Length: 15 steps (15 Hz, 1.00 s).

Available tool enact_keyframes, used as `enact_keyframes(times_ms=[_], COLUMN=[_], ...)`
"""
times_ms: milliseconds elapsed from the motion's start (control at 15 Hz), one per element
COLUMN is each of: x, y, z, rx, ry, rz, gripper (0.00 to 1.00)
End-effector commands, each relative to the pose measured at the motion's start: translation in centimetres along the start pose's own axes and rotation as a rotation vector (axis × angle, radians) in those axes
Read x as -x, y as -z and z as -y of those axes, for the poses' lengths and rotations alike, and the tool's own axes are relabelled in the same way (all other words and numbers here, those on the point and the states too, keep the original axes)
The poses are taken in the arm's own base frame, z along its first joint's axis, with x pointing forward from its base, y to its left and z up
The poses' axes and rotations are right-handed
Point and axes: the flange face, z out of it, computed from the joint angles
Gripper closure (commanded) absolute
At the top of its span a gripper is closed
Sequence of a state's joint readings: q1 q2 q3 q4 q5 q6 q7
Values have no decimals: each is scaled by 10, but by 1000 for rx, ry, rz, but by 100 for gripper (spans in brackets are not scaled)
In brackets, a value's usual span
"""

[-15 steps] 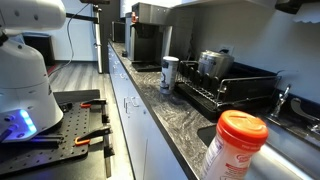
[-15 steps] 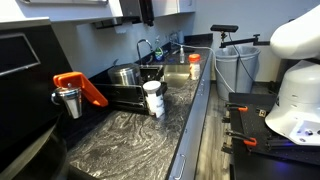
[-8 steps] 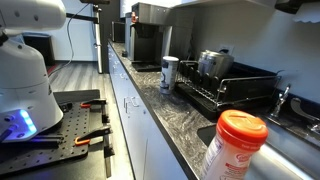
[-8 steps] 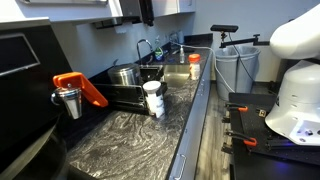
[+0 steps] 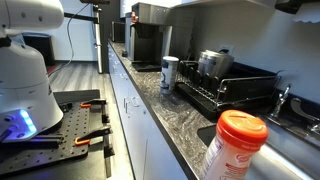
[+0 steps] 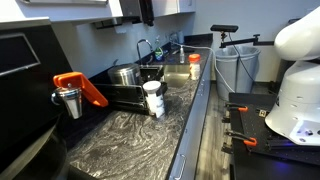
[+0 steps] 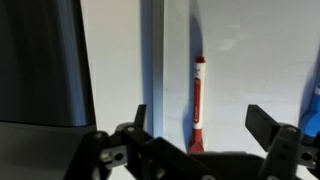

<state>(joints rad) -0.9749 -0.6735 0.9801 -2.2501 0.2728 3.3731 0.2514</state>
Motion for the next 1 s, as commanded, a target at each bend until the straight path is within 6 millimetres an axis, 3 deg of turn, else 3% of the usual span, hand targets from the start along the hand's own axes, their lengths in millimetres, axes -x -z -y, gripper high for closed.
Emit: enact_keyframes(times_ms=[0,333,933], x=[10,35,97], y=[21,40,66], z=[-6,-19,-23], rx=[-29,-57,-130], ry=[32,49,69], rz=[74,192,455], gripper=[0,0,0])
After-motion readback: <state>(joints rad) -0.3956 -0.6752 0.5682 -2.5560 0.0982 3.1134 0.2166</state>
